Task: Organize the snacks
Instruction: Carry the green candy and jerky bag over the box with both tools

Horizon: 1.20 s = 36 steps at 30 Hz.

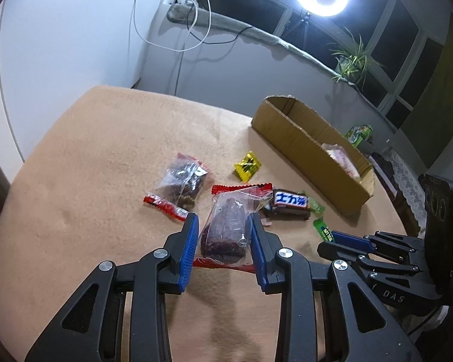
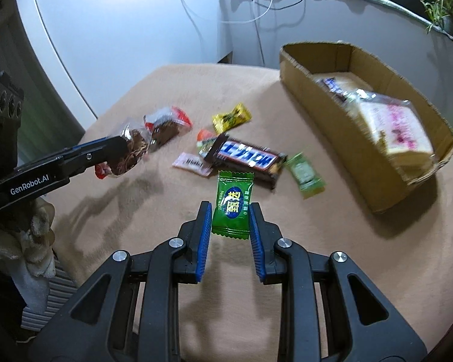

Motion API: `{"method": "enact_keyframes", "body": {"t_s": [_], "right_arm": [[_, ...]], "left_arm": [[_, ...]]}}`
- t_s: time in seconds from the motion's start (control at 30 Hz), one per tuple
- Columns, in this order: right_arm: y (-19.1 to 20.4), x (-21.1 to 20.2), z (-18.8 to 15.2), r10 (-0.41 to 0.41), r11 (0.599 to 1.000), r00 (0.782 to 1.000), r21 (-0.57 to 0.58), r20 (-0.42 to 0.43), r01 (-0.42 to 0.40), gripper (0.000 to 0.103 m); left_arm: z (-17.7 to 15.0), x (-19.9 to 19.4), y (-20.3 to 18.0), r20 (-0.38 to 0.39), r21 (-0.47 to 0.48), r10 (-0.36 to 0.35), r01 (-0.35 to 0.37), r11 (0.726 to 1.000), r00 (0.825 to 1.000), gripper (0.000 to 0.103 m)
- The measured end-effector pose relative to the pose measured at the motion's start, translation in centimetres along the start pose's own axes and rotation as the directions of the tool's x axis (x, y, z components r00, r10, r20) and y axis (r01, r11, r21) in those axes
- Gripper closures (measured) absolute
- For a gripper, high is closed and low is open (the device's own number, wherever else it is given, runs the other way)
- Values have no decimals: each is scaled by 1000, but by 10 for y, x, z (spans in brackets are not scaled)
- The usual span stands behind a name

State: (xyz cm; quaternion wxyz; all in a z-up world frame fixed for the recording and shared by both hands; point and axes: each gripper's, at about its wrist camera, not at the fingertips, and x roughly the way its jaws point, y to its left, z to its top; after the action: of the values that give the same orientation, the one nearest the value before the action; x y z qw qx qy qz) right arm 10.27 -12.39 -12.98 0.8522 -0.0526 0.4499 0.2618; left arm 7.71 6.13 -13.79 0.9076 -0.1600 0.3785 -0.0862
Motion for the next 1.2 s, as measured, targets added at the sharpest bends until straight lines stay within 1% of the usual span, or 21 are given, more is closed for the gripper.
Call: {"method": "enact_keyframes", "body": {"t_s": [0.17,0.37,0.6,0.8,1.2], "right_arm": [[-18,-21,12,0,1000,999,22,41,-1,77],[-45,-44,35,-22,999,995,49,96,18,77],[-80,-56,64,-45,996,990,78,136,35,77],[-102,-54,89,-69,995,987,82,146,58,77],[-138,-27,136,-67,994,989,93,132,55,77]], "left_arm": [[12,-2,-10,22,4,-19,19,1000,1000,71],[30,2,-23,46,8,-39,39,999,998,71],[52,12,-42,61,31,-57,55,998,997,71],[73,26,-62,67,58,-75,71,996,995,71],[108,62,-95,61,94,-108,102,990,992,71]]}}
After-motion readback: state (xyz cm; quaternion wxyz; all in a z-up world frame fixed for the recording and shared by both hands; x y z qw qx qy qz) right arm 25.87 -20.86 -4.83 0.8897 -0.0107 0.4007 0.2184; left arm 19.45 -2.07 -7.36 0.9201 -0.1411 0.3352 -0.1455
